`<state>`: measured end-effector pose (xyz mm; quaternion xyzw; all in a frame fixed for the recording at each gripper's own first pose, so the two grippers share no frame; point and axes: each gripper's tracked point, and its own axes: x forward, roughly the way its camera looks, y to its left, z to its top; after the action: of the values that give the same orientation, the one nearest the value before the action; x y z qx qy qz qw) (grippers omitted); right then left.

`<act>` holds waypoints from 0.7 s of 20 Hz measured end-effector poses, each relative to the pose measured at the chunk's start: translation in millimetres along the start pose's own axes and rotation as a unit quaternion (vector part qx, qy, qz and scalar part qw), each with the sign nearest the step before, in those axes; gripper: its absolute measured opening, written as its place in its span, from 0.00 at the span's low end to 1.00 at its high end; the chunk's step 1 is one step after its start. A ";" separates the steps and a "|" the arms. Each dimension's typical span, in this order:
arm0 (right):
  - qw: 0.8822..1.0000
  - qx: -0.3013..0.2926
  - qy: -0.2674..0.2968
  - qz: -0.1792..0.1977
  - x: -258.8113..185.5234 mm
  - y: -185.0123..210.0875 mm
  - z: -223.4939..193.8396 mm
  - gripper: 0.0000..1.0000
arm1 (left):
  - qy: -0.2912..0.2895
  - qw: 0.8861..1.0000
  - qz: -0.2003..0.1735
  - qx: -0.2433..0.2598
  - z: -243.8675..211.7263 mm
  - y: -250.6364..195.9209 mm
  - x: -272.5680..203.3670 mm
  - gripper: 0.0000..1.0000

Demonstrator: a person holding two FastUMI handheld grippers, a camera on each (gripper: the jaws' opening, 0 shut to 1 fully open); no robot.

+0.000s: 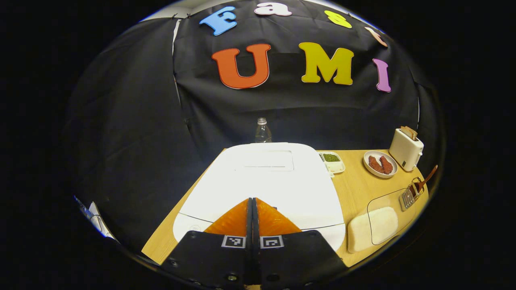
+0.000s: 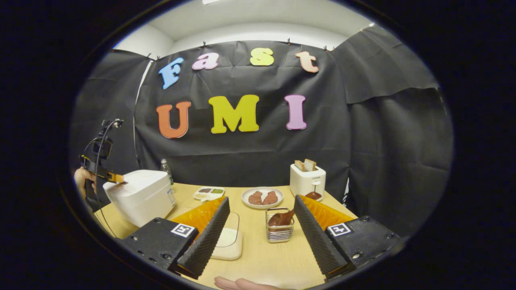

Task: Close the left gripper, press the button to open the rice cooker; take a wooden spoon from the chopstick holder with the right hand, scoop a spoonful of rice and pour it into the rice cooker, then put the wooden spoon back into the chopstick holder.

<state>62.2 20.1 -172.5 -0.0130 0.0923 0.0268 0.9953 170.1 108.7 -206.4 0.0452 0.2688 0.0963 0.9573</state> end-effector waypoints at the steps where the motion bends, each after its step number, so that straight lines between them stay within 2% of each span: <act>1: 1.000 0.000 0.001 0.004 -1.0 2.3 -1.1 0.99 | -0.001 1.000 0.002 0.002 0.6 0.1 -0.6 0.00; 5: 1.000 -0.003 0.006 0.008 -1.4 4.0 -8.5 1.00 | -0.001 1.000 0.009 -0.021 -4.4 -0.1 -1.1 0.00; 9: 1.000 0.002 0.021 0.010 -4.3 6.9 -16.5 1.00 | -0.018 0.999 0.026 -0.013 -4.2 -0.6 1.7 0.00; 14: 1.000 -0.005 0.013 -0.011 -17.6 -6.6 -10.6 0.99 | -0.031 0.999 0.001 -0.036 -0.9 -1.9 -5.8 0.00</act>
<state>43.4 12.3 -179.5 -0.0194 0.1050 0.0162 0.9942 165.1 105.7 -204.5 0.0137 0.2354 0.1056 0.9660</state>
